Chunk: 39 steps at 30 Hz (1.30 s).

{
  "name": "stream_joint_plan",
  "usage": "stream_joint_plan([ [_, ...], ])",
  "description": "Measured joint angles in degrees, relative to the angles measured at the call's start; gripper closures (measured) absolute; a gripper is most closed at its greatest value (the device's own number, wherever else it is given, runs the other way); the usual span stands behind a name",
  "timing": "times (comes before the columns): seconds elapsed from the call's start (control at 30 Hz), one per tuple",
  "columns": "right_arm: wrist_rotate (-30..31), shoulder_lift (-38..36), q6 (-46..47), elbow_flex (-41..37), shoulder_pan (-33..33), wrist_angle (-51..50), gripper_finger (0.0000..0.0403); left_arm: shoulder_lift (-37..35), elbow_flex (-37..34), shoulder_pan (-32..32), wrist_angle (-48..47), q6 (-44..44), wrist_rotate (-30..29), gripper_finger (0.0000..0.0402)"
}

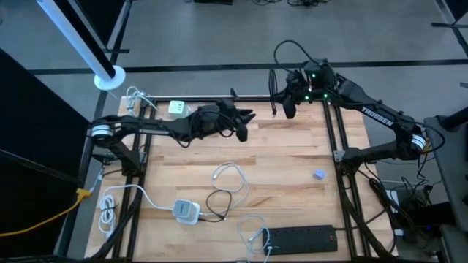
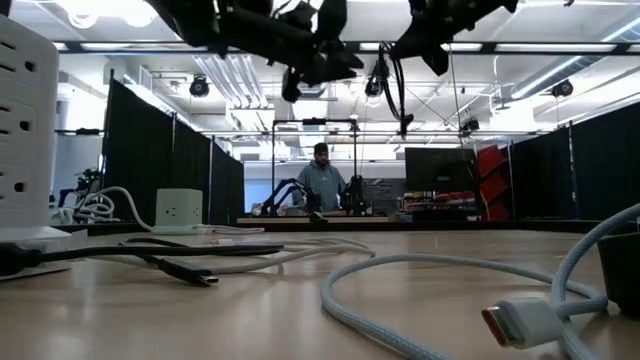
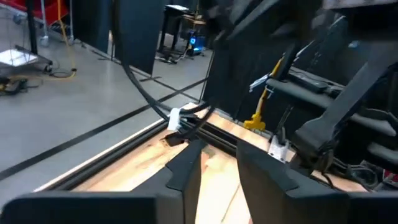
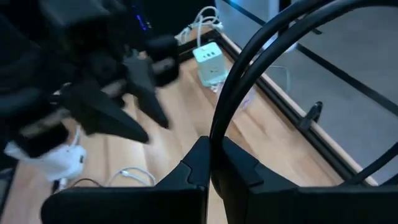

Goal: Insert USB
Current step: Insert the black charger cable into the black outlet extension

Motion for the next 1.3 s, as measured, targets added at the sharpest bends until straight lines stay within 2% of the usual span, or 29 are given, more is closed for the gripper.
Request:
stream_joint_plan([
  [0.23,-7.8,0.0,1.5,3.9,0.0,3.3,0.0398,3.5,0.0,0.0,1.2,1.0,-0.4,0.0263],
  [0.47,-14.2,0.0,1.6,5.4,0.0,3.5,0.0398,3.4,0.0,0.0,5.8,12.0,-3.4,0.0223],
  [0.67,-14.7,0.2,3.2,5.5,0.0,4.5,0.0398,3.4,0.1,-0.4,10.2,25.4,-3.4,0.0174],
  [0.83,-14.9,0.2,5.4,5.5,0.6,7.4,0.0398,3.5,0.1,-0.8,10.3,31.0,-1.2,0.0140],
  [1.17,-14.4,0.4,8.4,5.5,2.7,10.7,0.0398,3.6,0.1,-0.6,10.2,34.1,-1.5,0.0141],
  [1.3,-14.2,0.8,14.4,5.5,3.1,14.4,0.0398,3.6,0.1,-0.8,10.7,36.2,-2.6,0.0145],
])
